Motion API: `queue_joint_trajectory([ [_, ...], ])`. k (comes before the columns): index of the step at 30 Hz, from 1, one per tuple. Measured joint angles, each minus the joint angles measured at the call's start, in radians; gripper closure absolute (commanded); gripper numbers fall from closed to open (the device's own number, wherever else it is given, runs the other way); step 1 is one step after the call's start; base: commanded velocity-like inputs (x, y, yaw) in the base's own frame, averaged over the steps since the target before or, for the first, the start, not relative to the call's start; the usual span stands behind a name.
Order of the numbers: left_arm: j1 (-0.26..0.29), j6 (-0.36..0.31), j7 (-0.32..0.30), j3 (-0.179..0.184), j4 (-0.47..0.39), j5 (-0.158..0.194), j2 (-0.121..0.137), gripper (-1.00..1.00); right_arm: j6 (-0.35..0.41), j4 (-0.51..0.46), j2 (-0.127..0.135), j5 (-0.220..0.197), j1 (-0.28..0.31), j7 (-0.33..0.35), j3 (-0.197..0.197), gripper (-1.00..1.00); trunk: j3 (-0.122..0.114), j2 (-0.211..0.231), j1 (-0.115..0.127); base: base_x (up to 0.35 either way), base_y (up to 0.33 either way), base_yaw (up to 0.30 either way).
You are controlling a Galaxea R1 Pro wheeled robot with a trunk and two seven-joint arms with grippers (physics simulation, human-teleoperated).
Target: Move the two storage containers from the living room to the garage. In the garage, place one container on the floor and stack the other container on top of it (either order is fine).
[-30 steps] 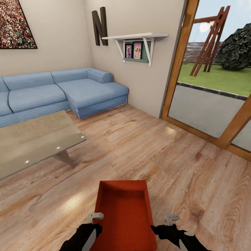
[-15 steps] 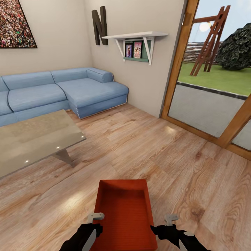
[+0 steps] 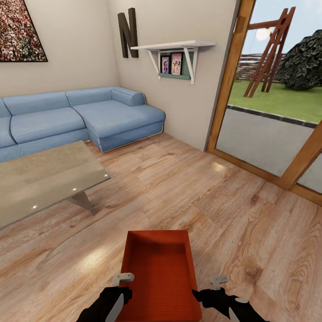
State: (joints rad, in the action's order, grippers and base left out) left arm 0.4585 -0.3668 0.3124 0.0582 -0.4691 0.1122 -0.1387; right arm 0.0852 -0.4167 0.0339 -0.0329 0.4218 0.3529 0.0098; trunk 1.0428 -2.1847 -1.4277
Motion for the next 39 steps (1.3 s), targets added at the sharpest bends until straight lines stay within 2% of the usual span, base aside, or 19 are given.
queue_joint_trajectory([
  [10,0.0,0.0,0.0,0.0,0.0,0.0,0.0,-1.0,0.0,0.002,-0.004,0.0,0.0,0.0,0.001,-1.0,0.0,0.0,0.0,0.0,0.0,0.0],
  [16,0.0,0.0,0.0,0.0,0.0,0.0,0.0,-1.0,0.0,0.002,-0.004,0.0,0.0,-0.001,0.001,-1.0,0.019,-0.042,-0.023,0.0,0.0,0.0],
  [24,0.0,0.001,-0.001,0.0,0.0,0.0,0.0,-1.0,-0.001,0.003,-0.004,-0.002,0.0,-0.002,0.0,-1.0,0.019,-0.042,-0.023,0.0,0.0,0.0],
  [30,0.0,0.002,-0.001,0.0,0.0,0.0,-0.001,-1.0,-0.001,0.003,-0.004,-0.002,0.0,-0.002,0.0,-1.0,0.038,-0.084,-0.046,0.0,0.0,0.0],
  [39,0.0,0.002,0.0,0.0,0.0,-0.004,0.003,-1.0,-0.001,0.003,-0.004,-0.002,0.0,-0.002,0.0,-1.0,0.038,-0.084,-0.046,0.0,0.0,0.0],
])
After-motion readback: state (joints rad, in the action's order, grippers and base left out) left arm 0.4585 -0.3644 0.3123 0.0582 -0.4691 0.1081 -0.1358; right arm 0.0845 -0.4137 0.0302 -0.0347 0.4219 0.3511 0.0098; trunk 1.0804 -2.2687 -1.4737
